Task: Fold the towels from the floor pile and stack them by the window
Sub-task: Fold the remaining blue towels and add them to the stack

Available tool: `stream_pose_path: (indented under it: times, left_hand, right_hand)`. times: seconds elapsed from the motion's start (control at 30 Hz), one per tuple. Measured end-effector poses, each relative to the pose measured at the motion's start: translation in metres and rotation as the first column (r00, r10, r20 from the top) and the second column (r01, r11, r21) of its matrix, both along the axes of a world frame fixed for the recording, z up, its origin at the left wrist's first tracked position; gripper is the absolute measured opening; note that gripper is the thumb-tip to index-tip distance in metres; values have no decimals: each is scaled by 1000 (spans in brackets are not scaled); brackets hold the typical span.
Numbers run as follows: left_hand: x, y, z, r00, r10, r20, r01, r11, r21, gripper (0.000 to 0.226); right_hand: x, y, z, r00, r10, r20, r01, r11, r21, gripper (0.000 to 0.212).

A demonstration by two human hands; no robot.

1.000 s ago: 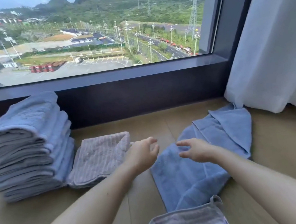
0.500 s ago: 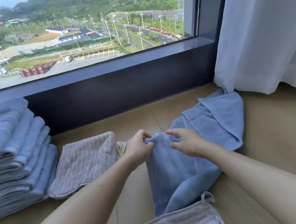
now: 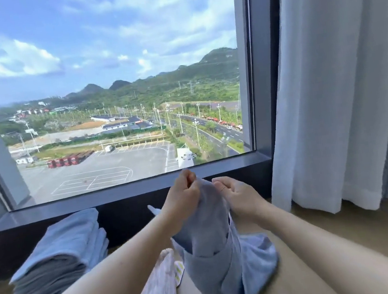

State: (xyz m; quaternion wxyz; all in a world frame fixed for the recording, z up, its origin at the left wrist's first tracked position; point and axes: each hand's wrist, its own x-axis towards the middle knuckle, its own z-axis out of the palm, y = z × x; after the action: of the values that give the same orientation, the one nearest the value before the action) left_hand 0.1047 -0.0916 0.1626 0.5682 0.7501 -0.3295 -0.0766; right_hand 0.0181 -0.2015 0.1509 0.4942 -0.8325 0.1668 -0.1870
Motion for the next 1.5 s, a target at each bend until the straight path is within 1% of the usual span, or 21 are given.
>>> stream_pose_path:
  times: [0.13, 0.2, 0.3, 0.4, 0.47, 0.53, 0.6, 0.7, 0.83, 0.87, 0.9, 0.93, 1.03, 1.07, 1.13, 1.2, 1.27, 1.33, 1.4, 1.43, 1.5]
  left_hand:
    - [-17, 28, 42, 996, -56, 65, 58, 998, -22, 31]
    - [-21, 44, 57, 995, -69, 73, 72, 997, -30, 33]
    - [-23, 69, 71, 993, -97, 63, 98, 995, -21, 31]
    - [-24, 92, 81, 995, -95, 45, 97, 994, -48, 32]
    - [-24, 107, 85, 993, -115, 25, 117, 990, -74, 32]
    - [-25, 122, 88, 990, -140, -9, 138, 985, -104, 34]
    - [-27, 139, 91, 984, -168, -56, 159, 978, -132, 35]
    - [-28, 168, 95, 982, -161, -98, 141, 973, -184, 37]
    - [-25, 207, 101, 977, -144, -158, 106, 968, -228, 40]
    - [-24, 216, 103, 975, -142, -170, 99, 966, -238, 40]
    - [-22, 225, 104, 973, -138, -187, 89, 964, -249, 39]
    - [-20, 233, 105, 971, -128, -202, 72, 963, -261, 39]
    - [-10, 255, 104, 974, -70, -214, 11, 964, -265, 38]
    - [-6, 262, 102, 975, -46, -216, -14, 963, -270, 37]
    - [3, 275, 95, 974, 18, -224, -76, 965, -253, 30]
    - [10, 287, 85, 976, 101, -193, -138, 971, -193, 25]
    - [17, 296, 74, 972, 220, -77, -226, 970, -89, 20]
    - [20, 303, 63, 949, 302, 92, -309, 949, 65, 18]
    - [19, 306, 53, 929, 282, 238, -336, 914, 228, 20]
    - [16, 305, 48, 937, 236, 259, -304, 915, 266, 25]
    - [9, 301, 41, 961, 122, 247, -191, 942, 275, 42]
  right_hand:
    - [-10, 20, 30, 997, 80, 17, -80, 996, 24, 20]
    - [-14, 30, 43, 992, 121, 36, -122, 992, 26, 20]
    - [-20, 49, 58, 984, 168, 55, -169, 985, 21, 37]
    - [-20, 67, 64, 985, 157, 68, -160, 986, 45, 53]
    - [-20, 78, 64, 988, 154, 26, -156, 980, 123, 68]
    - [-20, 87, 60, 979, 197, -53, -184, 964, 194, 81]
    - [-19, 100, 56, 961, 269, -65, -246, 937, 247, 84]
    - [-12, 121, 52, 939, 341, 46, -338, 885, 320, 85]
    - [2, 148, 52, 903, 375, 208, -429, 789, 439, 105]
    - [6, 157, 52, 888, 394, 236, -459, 753, 472, 104]
    - [12, 165, 50, 873, 415, 257, -487, 715, 502, 96]
    - [17, 174, 48, 857, 440, 267, -513, 691, 509, 82]
    - [27, 199, 41, 845, 480, 234, -531, 708, 466, 35]
    - [29, 205, 40, 849, 485, 212, -525, 724, 448, 24]
    - [32, 211, 43, 866, 475, 158, -496, 774, 393, 22]
    - [33, 213, 50, 912, 386, 141, -410, 839, 358, 22]
    - [35, 211, 56, 949, 281, 142, -311, 908, 281, 19]
    - [36, 211, 56, 965, 226, 135, -245, 958, 150, 17]
    - [33, 217, 53, 967, 236, 95, -234, 972, -29, 18]
    - [32, 222, 49, 964, 259, 60, -252, 961, -114, 20]
    - [28, 236, 44, 950, 311, -26, -307, 916, -259, 24]
